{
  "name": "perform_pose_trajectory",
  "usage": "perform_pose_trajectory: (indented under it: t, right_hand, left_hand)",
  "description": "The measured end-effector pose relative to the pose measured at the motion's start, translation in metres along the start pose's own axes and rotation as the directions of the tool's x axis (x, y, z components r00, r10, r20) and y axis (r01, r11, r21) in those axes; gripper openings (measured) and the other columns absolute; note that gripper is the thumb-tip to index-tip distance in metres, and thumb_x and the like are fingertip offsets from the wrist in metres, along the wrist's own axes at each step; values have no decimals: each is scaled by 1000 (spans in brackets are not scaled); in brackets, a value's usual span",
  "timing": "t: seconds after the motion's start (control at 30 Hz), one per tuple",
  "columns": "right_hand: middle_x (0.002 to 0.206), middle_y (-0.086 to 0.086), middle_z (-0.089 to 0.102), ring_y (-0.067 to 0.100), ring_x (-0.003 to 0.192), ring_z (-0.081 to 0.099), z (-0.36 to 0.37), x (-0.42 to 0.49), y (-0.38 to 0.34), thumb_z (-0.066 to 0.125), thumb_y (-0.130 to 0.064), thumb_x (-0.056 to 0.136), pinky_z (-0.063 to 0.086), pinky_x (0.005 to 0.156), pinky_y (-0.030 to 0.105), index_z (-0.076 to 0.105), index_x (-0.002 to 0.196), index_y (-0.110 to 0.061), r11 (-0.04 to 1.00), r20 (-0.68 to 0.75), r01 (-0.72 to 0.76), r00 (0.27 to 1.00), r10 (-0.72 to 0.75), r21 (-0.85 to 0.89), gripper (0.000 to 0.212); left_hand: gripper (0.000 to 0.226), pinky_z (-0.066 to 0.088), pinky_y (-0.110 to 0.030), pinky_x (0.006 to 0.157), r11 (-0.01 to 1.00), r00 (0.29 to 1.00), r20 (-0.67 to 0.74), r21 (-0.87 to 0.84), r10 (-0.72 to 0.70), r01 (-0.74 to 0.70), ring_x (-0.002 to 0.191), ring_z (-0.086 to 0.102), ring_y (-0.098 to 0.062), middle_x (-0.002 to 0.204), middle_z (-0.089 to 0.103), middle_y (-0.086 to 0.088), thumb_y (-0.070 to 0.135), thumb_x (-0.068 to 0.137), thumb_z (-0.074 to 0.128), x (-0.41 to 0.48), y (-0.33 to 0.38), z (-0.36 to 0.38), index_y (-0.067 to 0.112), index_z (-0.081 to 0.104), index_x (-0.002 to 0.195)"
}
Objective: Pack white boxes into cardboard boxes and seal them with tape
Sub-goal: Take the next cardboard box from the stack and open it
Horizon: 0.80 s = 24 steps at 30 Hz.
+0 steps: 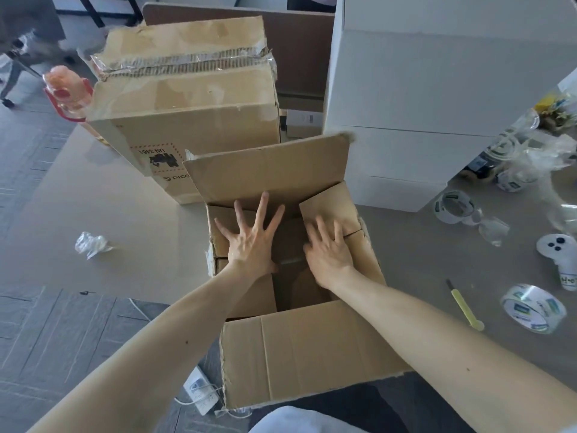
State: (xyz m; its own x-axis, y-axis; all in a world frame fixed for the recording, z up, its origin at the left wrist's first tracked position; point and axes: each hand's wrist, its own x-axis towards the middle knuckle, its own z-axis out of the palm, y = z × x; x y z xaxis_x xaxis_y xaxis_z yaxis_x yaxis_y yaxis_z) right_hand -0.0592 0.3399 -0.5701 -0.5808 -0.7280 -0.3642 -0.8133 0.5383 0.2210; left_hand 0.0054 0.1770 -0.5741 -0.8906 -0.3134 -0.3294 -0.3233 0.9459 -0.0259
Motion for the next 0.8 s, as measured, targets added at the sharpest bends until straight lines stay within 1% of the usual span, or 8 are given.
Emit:
perform_pose_trajectory:
  t: [0.13, 0.3, 0.4, 0.43, 0.5, 0.6, 0.67, 0.8]
  right_hand:
    - [162, 15, 7, 42, 147, -11, -5, -1, -1, 64, -26, 86, -5, 112, 66, 63, 121, -21, 1000, -10, -11, 1000, 12, 8, 36]
    - [162, 13, 8, 38, 148, -5, -40, -19, 5, 68, -29, 77, -5, 111, 65, 59, 117, -19, 987, -150, 7, 989, 17, 159, 42]
    - [162, 8, 10, 33, 149, 0, -69, -38, 22, 67, -32, 76, -2, 112, 64, 61, 116, -17, 972, -212, 1, 976, 50, 234, 43]
    - [162, 7, 12, 32, 149, 2, -77, -45, 29, 66, -33, 76, 1, 112, 64, 63, 114, -15, 970, -229, -2, 972, 59, 245, 42]
    - [162, 4, 14, 31, 150, 4, -89, -56, 46, 63, -30, 77, 4, 113, 63, 64, 111, -13, 965, -249, -23, 964, 90, 261, 38]
    - [164, 0, 8, 30, 150, 1, -94, -67, 79, 59, -24, 82, 1, 115, 61, 61, 116, -16, 964, -237, -110, 957, 169, 242, 35]
    - [164, 1, 7, 32, 150, -2, -91, -72, 102, 58, -21, 82, 1, 115, 61, 56, 122, -17, 962, -209, -174, 953, 218, 210, 40]
    - [158, 5, 16, 38, 148, -4, -63, -78, 141, 55, -12, 81, 0, 113, 63, 49, 129, -22, 953, -102, -277, 952, 290, 122, 49]
  left_hand:
    - [148, 6, -87, 99, 1000, 999, 40, 18, -6, 6, 143, -15, -56, 156, -40, 1, 50, 58, 91, 2, 1, 0, 40, -24, 151]
    - [136, 3, -85, 101, 996, 997, 70, -84, 34, -28, 144, -25, -47, 159, -32, 6, 59, 68, 80, 1, 0, -25, 39, -27, 150]
    - [132, 2, -84, 102, 992, 996, 68, -119, 48, -40, 147, -21, -42, 163, -20, 6, 64, 67, 76, -3, 2, -44, 39, -22, 152]
    - [131, 4, -84, 102, 992, 998, 53, -119, 46, -39, 149, -17, -41, 162, -16, 5, 60, 66, 78, -5, 3, -50, 39, -19, 152]
    - [129, 11, -83, 103, 993, 999, -4, -115, 39, -39, 150, -11, -39, 161, -12, 4, 39, 65, 81, -7, 1, -64, 42, -15, 151]
    - [129, 13, -81, 105, 997, 995, -90, -58, 50, -55, 150, -5, -37, 161, -14, 9, 22, 64, 82, -4, -15, -85, 44, -11, 151]
    - [124, 12, -80, 107, 998, 995, -81, 21, 54, -52, 151, -4, -36, 161, -16, 9, 21, 69, 83, -3, -29, -95, 41, -6, 152]
    - [115, 3, -76, 111, 979, 993, -47, 178, 107, -97, 151, -5, -36, 162, -15, 5, 11, 71, 80, -7, -44, -105, 36, 4, 153]
